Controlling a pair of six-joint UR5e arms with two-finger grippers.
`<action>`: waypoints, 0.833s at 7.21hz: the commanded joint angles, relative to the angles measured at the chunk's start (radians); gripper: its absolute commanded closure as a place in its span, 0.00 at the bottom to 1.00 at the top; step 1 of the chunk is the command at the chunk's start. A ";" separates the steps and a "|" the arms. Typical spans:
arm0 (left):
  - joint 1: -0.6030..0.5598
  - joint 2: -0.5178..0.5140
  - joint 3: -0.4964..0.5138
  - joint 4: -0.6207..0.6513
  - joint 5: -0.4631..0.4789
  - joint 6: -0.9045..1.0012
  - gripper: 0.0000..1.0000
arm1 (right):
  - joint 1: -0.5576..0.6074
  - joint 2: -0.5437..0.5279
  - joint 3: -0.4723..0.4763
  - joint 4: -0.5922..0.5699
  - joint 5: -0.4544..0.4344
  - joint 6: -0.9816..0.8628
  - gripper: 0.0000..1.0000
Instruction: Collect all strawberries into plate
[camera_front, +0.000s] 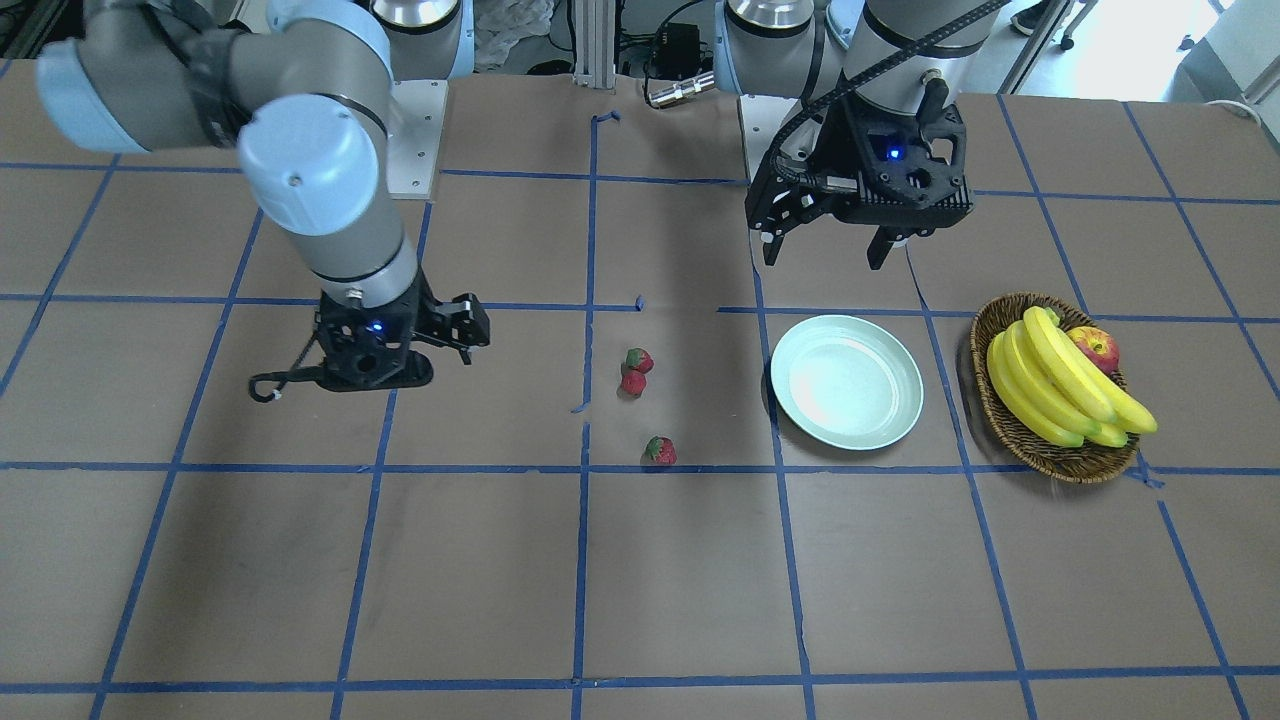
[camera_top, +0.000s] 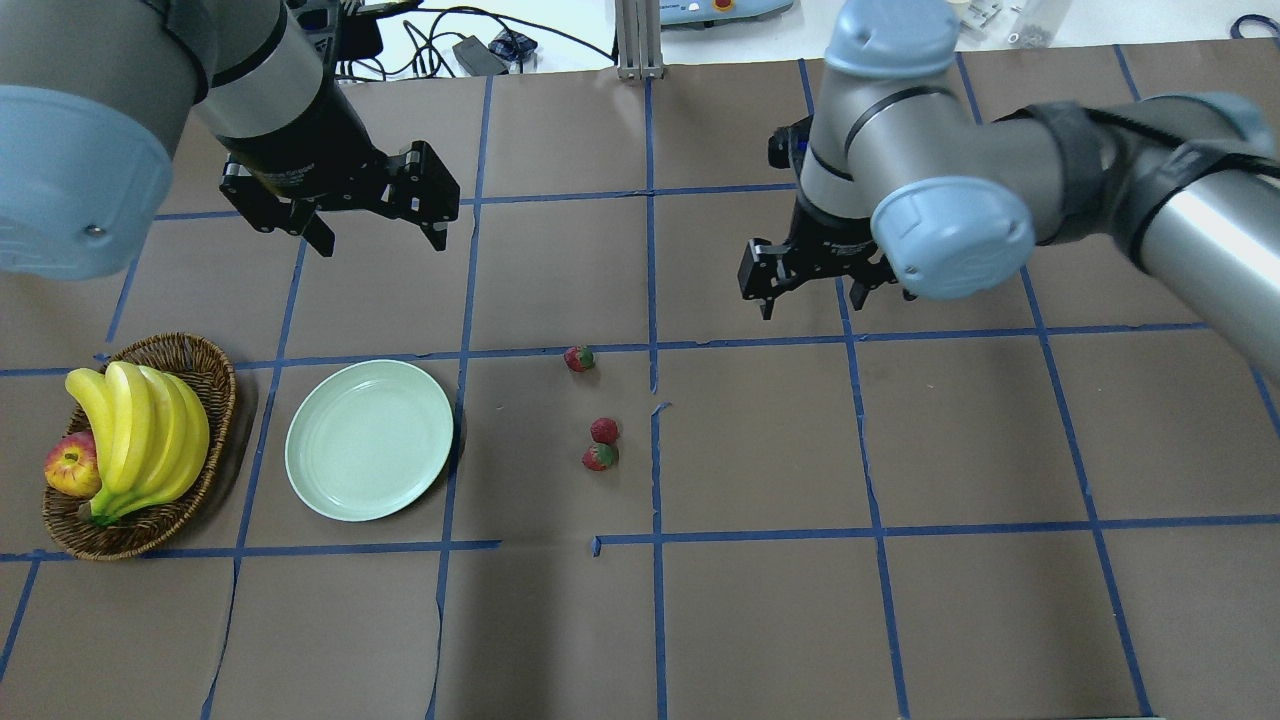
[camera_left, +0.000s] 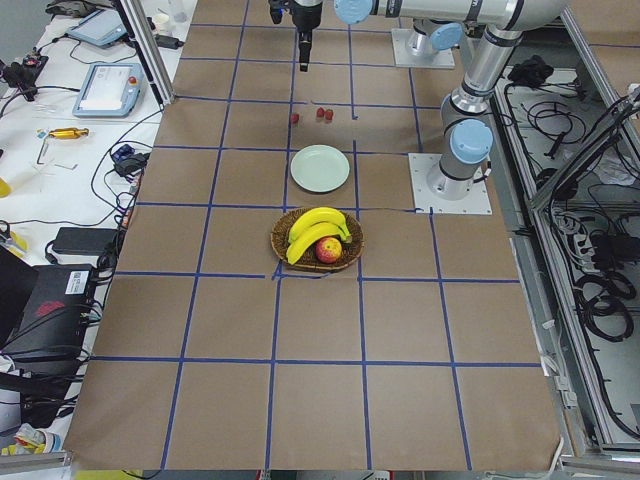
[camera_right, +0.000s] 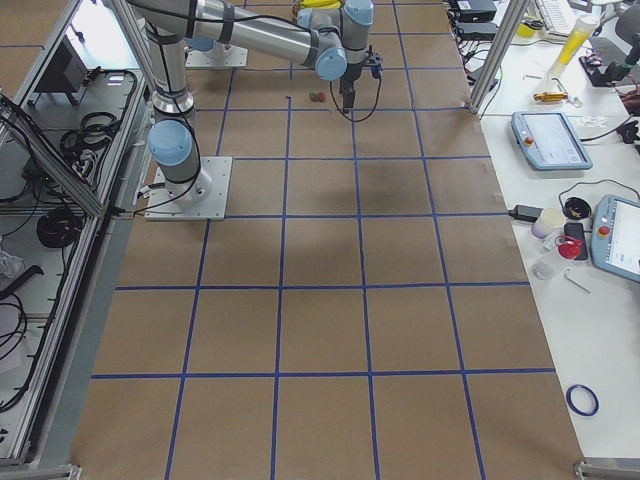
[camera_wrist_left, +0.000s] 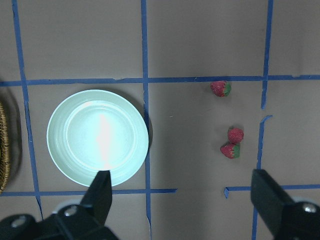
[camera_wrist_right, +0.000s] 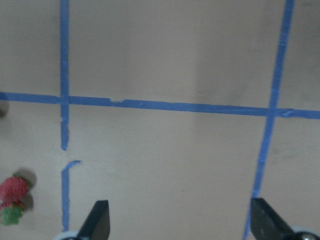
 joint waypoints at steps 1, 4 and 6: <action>0.000 -0.001 0.000 0.000 -0.001 0.000 0.00 | -0.034 -0.107 -0.132 0.141 -0.001 -0.030 0.00; 0.000 -0.003 -0.003 0.000 0.000 0.000 0.00 | -0.048 -0.152 -0.131 0.152 -0.046 -0.036 0.00; -0.002 -0.003 -0.003 0.000 0.000 0.000 0.00 | -0.065 -0.176 -0.125 0.154 -0.048 -0.031 0.00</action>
